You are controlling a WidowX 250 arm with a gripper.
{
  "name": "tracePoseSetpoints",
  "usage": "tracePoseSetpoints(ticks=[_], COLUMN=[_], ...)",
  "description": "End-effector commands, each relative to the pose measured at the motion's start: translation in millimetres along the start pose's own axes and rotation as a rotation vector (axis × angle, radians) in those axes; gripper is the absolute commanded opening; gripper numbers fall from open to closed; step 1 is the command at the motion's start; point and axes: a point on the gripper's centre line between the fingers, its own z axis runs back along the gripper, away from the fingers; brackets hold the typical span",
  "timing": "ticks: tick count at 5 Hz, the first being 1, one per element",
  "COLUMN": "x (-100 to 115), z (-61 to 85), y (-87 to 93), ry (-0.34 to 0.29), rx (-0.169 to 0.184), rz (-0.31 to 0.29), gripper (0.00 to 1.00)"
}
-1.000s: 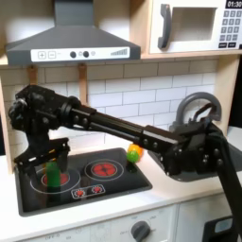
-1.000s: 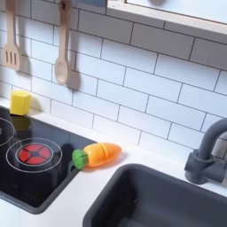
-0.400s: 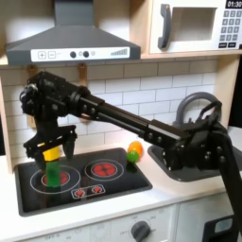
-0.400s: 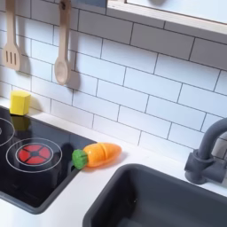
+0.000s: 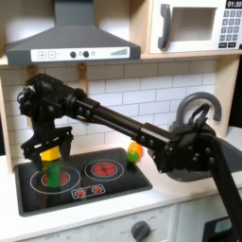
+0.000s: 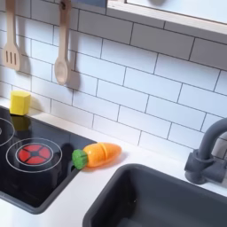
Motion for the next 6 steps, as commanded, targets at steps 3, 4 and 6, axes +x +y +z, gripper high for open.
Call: tracePoseSetpoints(ticks=[3, 4, 6], x=[4, 4, 9], z=[-14.7, -20.8, -31.2], y=[-2.6, -1.0, -8.2], ry=[0.035, 0.048, 0.061], rx=[0.022, 0.030, 0.061], rz=[-0.001, 0.008, -0.009], gripper=[1.00, 1.00, 1.00])
